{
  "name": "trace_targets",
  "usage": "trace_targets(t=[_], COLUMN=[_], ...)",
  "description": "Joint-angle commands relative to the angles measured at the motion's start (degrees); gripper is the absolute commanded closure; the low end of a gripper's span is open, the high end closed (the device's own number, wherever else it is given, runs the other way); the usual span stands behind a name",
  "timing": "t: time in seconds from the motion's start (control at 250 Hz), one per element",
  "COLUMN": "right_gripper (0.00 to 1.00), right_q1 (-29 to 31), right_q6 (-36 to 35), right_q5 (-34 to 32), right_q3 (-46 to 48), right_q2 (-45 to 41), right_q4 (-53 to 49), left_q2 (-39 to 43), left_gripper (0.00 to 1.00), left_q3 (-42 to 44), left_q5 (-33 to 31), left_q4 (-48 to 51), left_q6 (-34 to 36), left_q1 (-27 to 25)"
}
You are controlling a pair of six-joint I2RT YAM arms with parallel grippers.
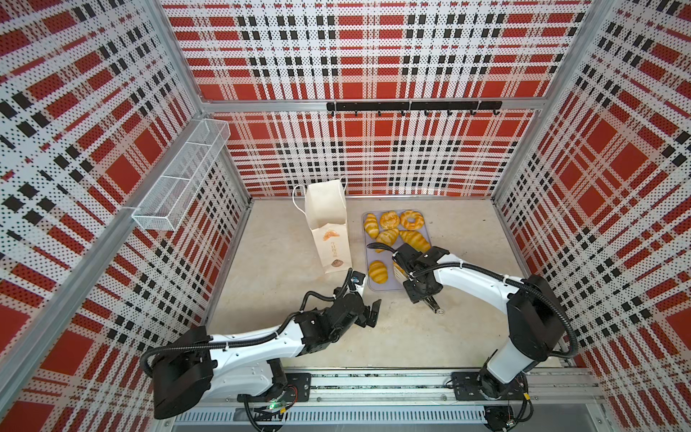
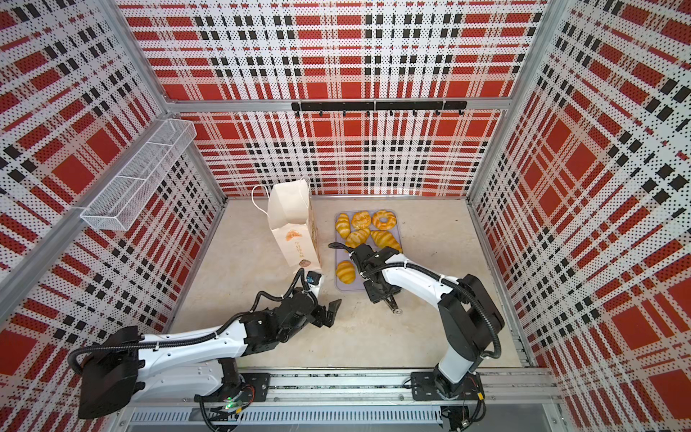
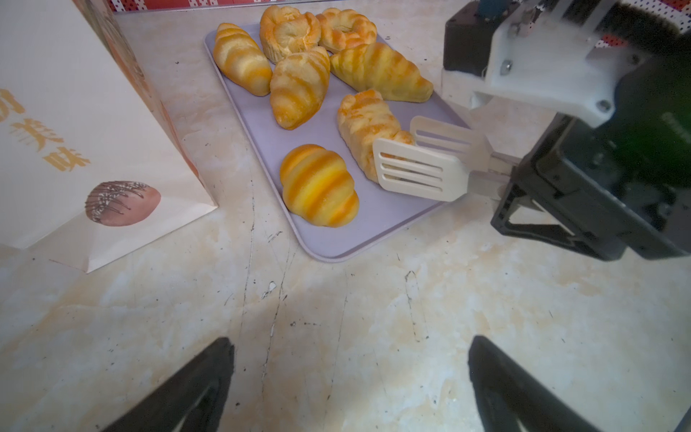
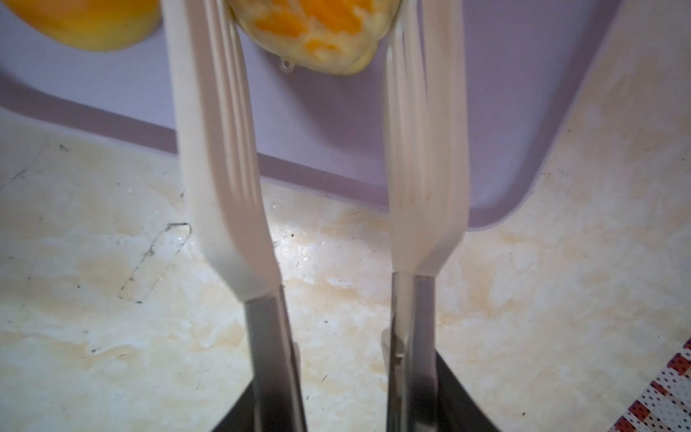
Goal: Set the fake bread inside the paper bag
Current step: 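Lower the open tongs around a pale twisted pastry with the right gripper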
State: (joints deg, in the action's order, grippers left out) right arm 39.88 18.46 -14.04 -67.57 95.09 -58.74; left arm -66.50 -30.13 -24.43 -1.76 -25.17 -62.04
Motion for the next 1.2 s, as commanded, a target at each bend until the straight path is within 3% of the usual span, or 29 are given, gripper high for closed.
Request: trace_targets(t=[0.0, 0.192, 0.352, 0.756, 0.993, 1.197], right_gripper=[0.51, 0.45, 0.36, 0.36, 0.37, 0.45], right_q1=[-0.9, -2.2, -2.2, -2.2, -2.2, -2.5], right_q6=[-1.1, -0.9, -0.2, -1.0, -2.1, -2.8], right_q5=[-3.0, -3.3, -2.2, 0.6, -1.5, -2.0], right_q3=[-0.5, 2.0, 2.7, -1.7, -4.4, -5.4], right_q2=[-3.4, -8.6, -8.0, -0.7, 3.8, 5.3], right_q4=[-2.2, -2.7, -1.5, 2.1, 1.1, 0.8], left_q2=[-0.5, -2.8, -4.8, -6.7, -7.0, -7.9], left_gripper=[0.01, 0.01, 0.01, 0.01, 0.00, 0.00], left_q3=[-0.1, -1.7, -3.6, -4.8, -5.2, -5.8], left_q5=[-1.0, -1.2, -1.4, -2.3, -3.2, -4.1], left_q4=[-1.1, -1.1, -1.2, -1.2, -1.2, -1.1], left_q6=[0.4, 0.6, 1.3, 1.7, 3.3, 3.5], left_q1=[-0.8, -2.0, -3.0, -4.4, -5.3, -5.4])
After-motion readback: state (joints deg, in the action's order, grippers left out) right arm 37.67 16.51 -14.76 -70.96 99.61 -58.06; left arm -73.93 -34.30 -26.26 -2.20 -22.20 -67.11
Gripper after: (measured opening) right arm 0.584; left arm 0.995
